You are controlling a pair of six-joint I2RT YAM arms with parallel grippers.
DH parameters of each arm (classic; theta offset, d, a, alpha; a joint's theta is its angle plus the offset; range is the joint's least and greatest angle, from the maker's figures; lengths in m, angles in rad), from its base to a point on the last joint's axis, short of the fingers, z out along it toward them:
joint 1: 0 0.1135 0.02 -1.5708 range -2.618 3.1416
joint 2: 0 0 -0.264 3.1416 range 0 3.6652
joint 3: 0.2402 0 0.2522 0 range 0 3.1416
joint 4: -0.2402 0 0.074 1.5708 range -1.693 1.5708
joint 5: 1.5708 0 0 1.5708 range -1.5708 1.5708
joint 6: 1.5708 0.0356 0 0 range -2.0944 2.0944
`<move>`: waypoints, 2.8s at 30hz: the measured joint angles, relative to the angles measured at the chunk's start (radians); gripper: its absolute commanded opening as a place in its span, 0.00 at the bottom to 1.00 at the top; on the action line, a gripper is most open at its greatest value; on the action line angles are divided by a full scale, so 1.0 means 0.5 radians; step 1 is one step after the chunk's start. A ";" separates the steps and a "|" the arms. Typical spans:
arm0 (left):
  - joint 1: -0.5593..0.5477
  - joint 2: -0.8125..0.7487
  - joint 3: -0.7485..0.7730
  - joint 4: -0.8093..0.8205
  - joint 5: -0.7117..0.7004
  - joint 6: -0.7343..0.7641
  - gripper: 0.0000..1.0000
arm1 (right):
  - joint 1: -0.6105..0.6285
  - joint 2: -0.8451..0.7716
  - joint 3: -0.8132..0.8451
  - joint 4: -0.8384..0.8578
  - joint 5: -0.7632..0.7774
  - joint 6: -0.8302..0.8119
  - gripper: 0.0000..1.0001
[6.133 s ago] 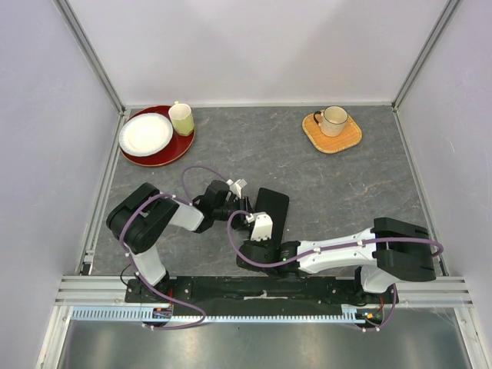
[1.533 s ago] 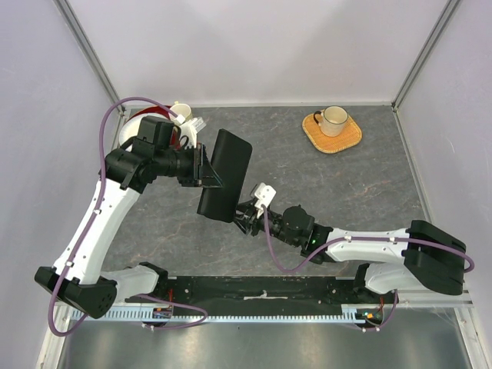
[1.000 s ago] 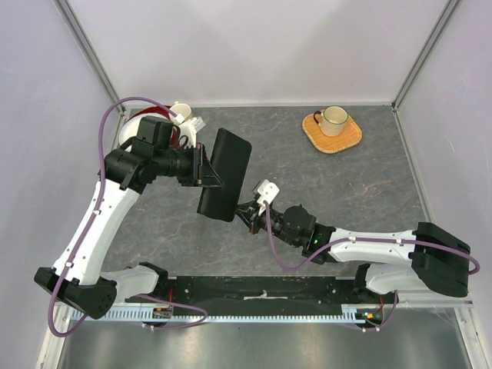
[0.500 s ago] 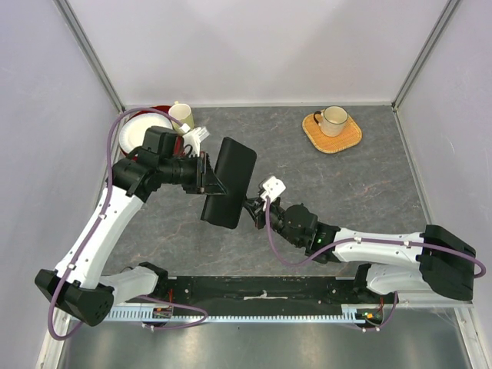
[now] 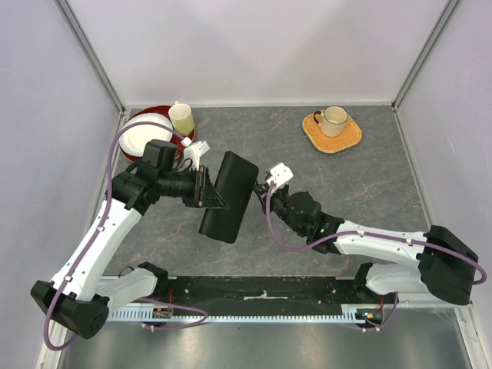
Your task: Sort the hair-cutting tools
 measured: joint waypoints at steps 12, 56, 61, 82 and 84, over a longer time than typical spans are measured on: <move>-0.013 -0.007 -0.021 0.099 0.042 0.078 0.02 | -0.321 -0.072 0.188 -0.273 -0.332 -0.224 0.00; -0.347 0.385 0.033 0.458 -0.020 0.330 0.02 | -0.875 0.135 1.386 -1.901 -1.279 -1.936 0.00; -0.439 0.494 0.032 0.481 -0.067 0.330 0.02 | -0.880 0.140 1.386 -1.977 -1.263 -2.036 0.00; -0.548 0.389 -0.108 0.759 -0.165 0.221 0.09 | -0.903 -0.043 1.253 -1.864 -1.369 -1.637 0.00; -0.559 0.327 -0.175 0.859 -0.152 0.182 0.15 | -0.907 -0.128 1.165 -1.746 -1.376 -1.444 0.00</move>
